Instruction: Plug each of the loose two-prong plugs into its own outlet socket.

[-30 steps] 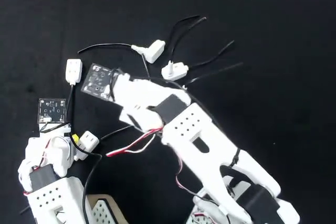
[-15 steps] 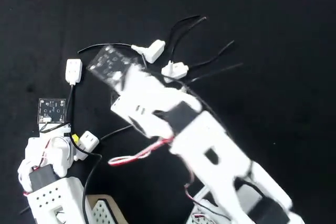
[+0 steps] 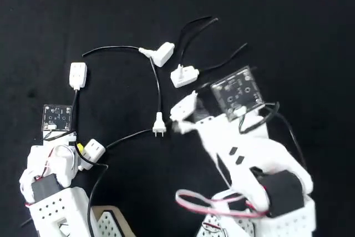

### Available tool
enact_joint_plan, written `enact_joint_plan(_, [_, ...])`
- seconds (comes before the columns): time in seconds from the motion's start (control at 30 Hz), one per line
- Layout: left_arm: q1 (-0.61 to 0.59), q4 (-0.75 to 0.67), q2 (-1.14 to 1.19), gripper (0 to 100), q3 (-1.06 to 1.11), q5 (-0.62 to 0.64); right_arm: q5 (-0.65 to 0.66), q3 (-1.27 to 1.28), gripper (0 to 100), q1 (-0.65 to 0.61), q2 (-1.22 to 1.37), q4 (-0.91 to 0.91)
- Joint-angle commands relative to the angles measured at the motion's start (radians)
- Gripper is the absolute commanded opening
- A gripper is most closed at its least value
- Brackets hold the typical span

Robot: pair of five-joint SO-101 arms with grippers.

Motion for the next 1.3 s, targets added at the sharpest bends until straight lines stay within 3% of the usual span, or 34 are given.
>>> enact_joint_plan(0.0, [0.002, -0.015, -0.005, 25, -0.004, -0.008, -0.020, 0.191, 29.2, 0.199, -0.038, -0.017])
enact_joint_plan(0.13, [0.002, -0.015, -0.005, 25, -0.004, -0.008, -0.129, 0.320, 29.3, 0.184, 0.051, -0.147])
enact_joint_plan(0.4, [0.002, -0.015, -0.005, 25, -0.004, -0.008, -0.351, 0.384, 29.3, -0.094, 0.452, -0.350])
enact_joint_plan(0.67, [0.002, -0.015, -0.005, 25, -0.002, -0.009, -0.916, 0.239, 29.5, -0.109, 0.881, -0.522])
enact_joint_plan(0.87, [0.002, -0.015, -0.005, 25, -0.002, -0.009, -0.961, 0.237, 29.1, -0.101, 0.960, -0.657])
enact_joint_plan(1.0, [0.002, -0.015, -0.005, 25, -0.002, -0.009, -1.085, 0.236, 29.0, -0.100, 0.961, -0.658])
enact_joint_plan(1.27, [0.002, -0.015, -0.005, 25, -0.002, -0.009, -1.102, 0.236, 28.9, -0.101, 0.961, -0.589])
